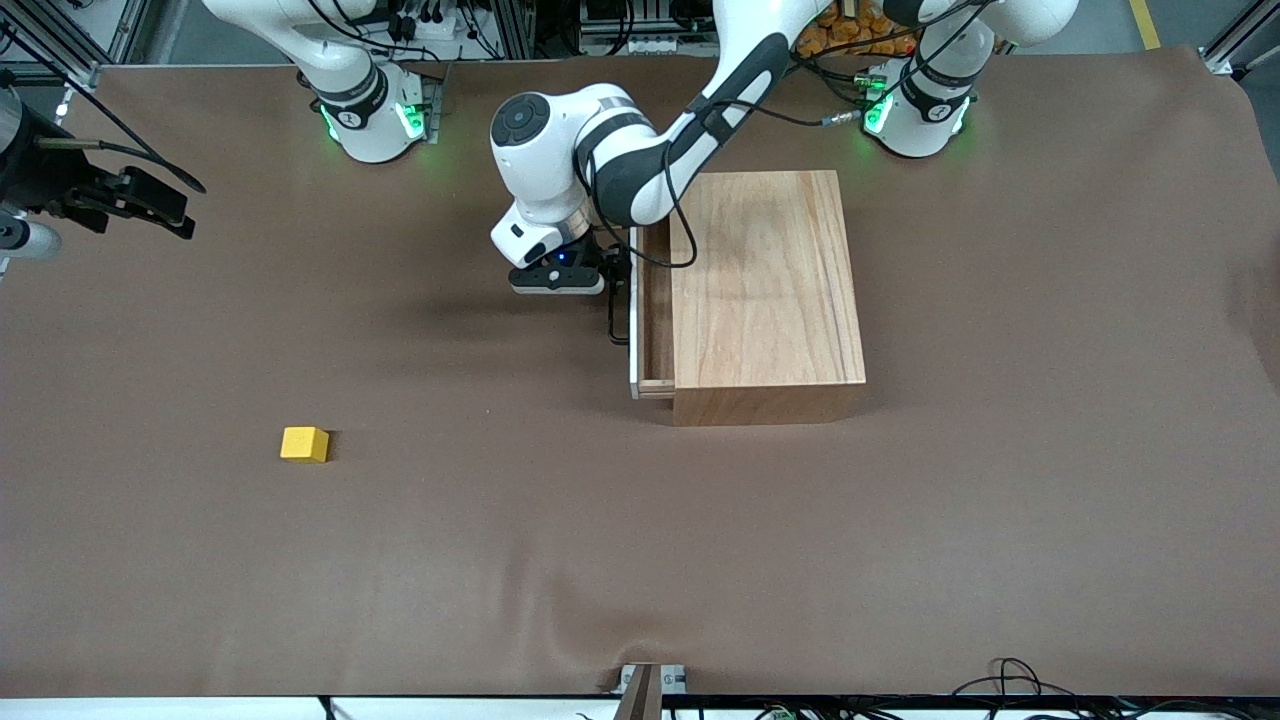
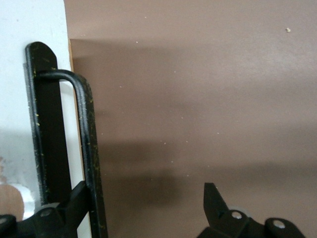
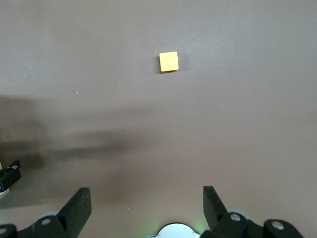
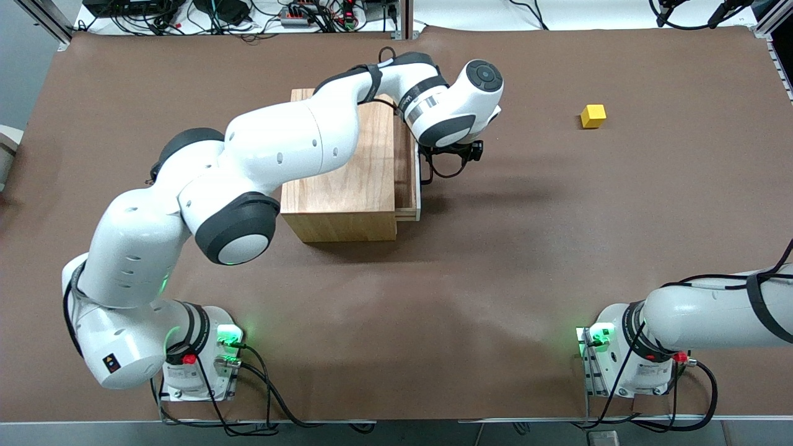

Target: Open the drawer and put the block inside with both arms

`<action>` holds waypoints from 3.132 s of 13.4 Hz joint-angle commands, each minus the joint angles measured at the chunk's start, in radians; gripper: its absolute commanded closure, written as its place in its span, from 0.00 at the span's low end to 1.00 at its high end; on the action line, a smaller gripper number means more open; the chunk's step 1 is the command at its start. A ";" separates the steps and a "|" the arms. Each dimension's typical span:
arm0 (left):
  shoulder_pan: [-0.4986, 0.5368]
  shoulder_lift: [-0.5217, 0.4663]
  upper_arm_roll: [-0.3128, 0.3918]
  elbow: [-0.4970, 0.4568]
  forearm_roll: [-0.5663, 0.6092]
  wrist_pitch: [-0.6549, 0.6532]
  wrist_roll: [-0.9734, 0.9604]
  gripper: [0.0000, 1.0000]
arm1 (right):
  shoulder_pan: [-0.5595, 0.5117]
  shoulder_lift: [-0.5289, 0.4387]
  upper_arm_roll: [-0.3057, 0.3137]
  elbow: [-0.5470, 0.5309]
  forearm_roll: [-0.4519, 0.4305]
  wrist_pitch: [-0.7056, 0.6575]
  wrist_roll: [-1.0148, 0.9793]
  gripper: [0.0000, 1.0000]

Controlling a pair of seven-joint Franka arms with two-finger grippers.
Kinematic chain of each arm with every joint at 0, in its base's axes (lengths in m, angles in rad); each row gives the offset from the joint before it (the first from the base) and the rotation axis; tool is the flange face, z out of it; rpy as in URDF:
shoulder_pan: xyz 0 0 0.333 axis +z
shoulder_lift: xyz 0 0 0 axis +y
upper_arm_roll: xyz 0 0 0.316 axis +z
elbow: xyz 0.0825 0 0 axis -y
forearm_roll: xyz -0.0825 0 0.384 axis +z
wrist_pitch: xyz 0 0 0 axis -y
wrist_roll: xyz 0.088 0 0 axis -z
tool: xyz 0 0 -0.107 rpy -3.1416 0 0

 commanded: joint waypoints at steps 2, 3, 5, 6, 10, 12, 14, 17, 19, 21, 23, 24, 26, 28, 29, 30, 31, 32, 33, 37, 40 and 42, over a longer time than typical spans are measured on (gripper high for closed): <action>-0.008 0.018 -0.014 0.018 0.006 0.049 -0.019 0.00 | 0.011 0.042 0.001 0.020 -0.008 -0.008 0.009 0.00; -0.008 0.021 -0.017 0.018 0.006 0.061 -0.019 0.00 | 0.006 0.042 0.000 0.029 0.001 -0.006 0.002 0.00; -0.010 0.022 -0.026 0.018 0.006 0.084 -0.021 0.00 | 0.010 0.056 0.000 0.030 -0.002 -0.009 -0.005 0.00; -0.012 0.024 -0.026 0.018 0.006 0.095 -0.025 0.00 | 0.006 0.060 0.000 0.030 -0.003 -0.009 -0.004 0.00; -0.016 0.021 -0.038 0.021 0.001 0.123 -0.025 0.00 | -0.005 0.094 0.000 0.033 -0.005 -0.006 0.002 0.00; -0.016 0.022 -0.046 0.021 0.001 0.158 -0.027 0.00 | -0.003 0.108 0.000 0.035 -0.003 -0.006 -0.002 0.00; -0.016 0.028 -0.046 0.020 0.001 0.199 -0.027 0.00 | -0.002 0.139 0.000 0.029 -0.003 -0.001 -0.004 0.00; -0.018 0.027 -0.058 0.021 -0.003 0.210 -0.025 0.00 | -0.005 0.151 0.000 -0.011 -0.003 0.084 -0.004 0.00; -0.018 0.025 -0.064 0.021 -0.006 0.230 -0.025 0.00 | -0.005 0.151 -0.002 -0.060 -0.003 0.150 -0.004 0.00; -0.016 0.021 -0.066 0.021 -0.008 0.233 -0.024 0.00 | -0.005 0.151 -0.002 -0.130 -0.003 0.236 -0.005 0.00; -0.015 0.007 -0.066 0.020 -0.014 0.233 -0.024 0.00 | -0.006 0.153 -0.002 -0.218 -0.006 0.363 -0.005 0.00; -0.012 -0.008 -0.066 0.018 -0.038 0.233 -0.024 0.00 | -0.009 0.154 -0.002 -0.259 -0.008 0.427 -0.005 0.00; -0.010 -0.028 -0.064 0.018 -0.077 0.230 -0.024 0.00 | -0.006 0.183 -0.002 -0.301 -0.008 0.512 -0.007 0.00; -0.001 -0.070 -0.055 0.012 -0.089 0.217 -0.022 0.00 | -0.006 0.221 -0.002 -0.301 -0.009 0.545 -0.007 0.00; 0.004 -0.092 -0.051 0.011 -0.095 0.209 -0.022 0.00 | -0.009 0.226 -0.002 -0.303 -0.009 0.546 -0.014 0.00; 0.022 -0.120 -0.049 0.005 -0.097 0.188 -0.021 0.00 | -0.008 0.241 -0.002 -0.304 -0.009 0.549 -0.025 0.00; 0.036 -0.142 -0.051 0.003 -0.097 0.149 -0.016 0.00 | -0.014 0.257 -0.002 -0.303 -0.009 0.563 -0.027 0.00; 0.056 -0.166 -0.051 0.001 -0.097 0.122 -0.015 0.00 | -0.019 0.266 -0.002 -0.304 -0.009 0.578 -0.027 0.00; 0.067 -0.189 -0.049 0.001 -0.097 0.091 -0.016 0.00 | -0.014 0.283 -0.002 -0.303 -0.009 0.592 -0.027 0.00; 0.154 -0.261 -0.049 -0.002 -0.094 -0.020 0.020 0.00 | -0.003 0.343 0.000 -0.312 -0.009 0.683 -0.027 0.00; 0.215 -0.300 -0.049 -0.005 -0.094 -0.061 0.109 0.00 | 0.001 0.384 0.000 -0.312 -0.009 0.715 -0.031 0.00; 0.270 -0.326 -0.049 -0.005 -0.094 -0.106 0.146 0.00 | -0.005 0.416 0.000 -0.310 -0.009 0.749 -0.076 0.00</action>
